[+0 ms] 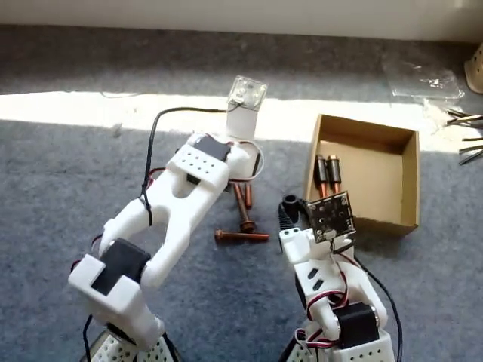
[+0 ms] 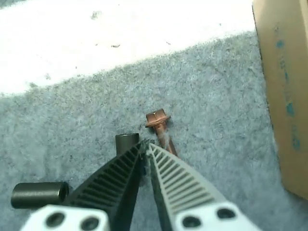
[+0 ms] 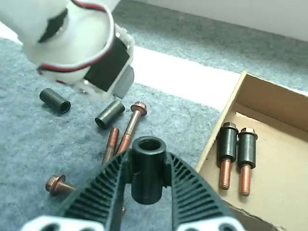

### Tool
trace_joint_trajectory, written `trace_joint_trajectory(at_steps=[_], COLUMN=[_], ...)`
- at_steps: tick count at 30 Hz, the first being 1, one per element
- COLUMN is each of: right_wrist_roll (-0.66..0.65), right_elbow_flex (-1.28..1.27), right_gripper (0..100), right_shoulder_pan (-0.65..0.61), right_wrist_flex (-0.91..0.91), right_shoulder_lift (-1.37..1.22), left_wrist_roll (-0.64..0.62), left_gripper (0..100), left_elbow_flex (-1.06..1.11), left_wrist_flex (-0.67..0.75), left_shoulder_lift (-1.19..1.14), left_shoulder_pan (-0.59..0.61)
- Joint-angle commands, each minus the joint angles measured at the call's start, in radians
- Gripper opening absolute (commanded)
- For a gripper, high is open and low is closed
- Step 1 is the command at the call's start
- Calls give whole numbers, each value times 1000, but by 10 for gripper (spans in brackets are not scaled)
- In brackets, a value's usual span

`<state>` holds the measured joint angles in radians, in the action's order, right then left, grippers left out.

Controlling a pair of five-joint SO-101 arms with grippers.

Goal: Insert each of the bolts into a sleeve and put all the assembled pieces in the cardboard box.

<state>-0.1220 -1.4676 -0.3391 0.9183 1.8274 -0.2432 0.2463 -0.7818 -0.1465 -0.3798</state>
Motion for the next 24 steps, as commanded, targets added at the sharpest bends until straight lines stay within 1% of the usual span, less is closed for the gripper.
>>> trace_joint_trajectory(at_steps=[1, 4, 6, 10, 11, 16, 24], right_wrist_roll=[-6, -8, -8, -8, -8, -9, -9], right_elbow_flex=[-12, -31, -33, -33, -33, -33, -31], right_gripper=[5, 5, 5, 5, 5, 5, 5], right_shoulder_pan=[12, 13, 13, 13, 13, 13, 15], right_wrist_flex=[-48, -74, -76, -76, -76, -76, -76], right_shoulder_lift=[12, 12, 12, 12, 12, 12, 12], left_wrist_roll=[-20, -21, -57, -115, -129, -147, -149], left_gripper=[5, 5, 12, 123, 135, 136, 136], left_elbow_flex=[-185, -295, -360, -484, -513, -631, -723], left_wrist_flex=[-98, -193, -242, -342, -362, -416, -430], left_shoulder_lift=[-71, -140, -191, -292, -317, -423, -535], left_shoulder_pan=[-24, -28, -30, -31, -31, -30, -27])
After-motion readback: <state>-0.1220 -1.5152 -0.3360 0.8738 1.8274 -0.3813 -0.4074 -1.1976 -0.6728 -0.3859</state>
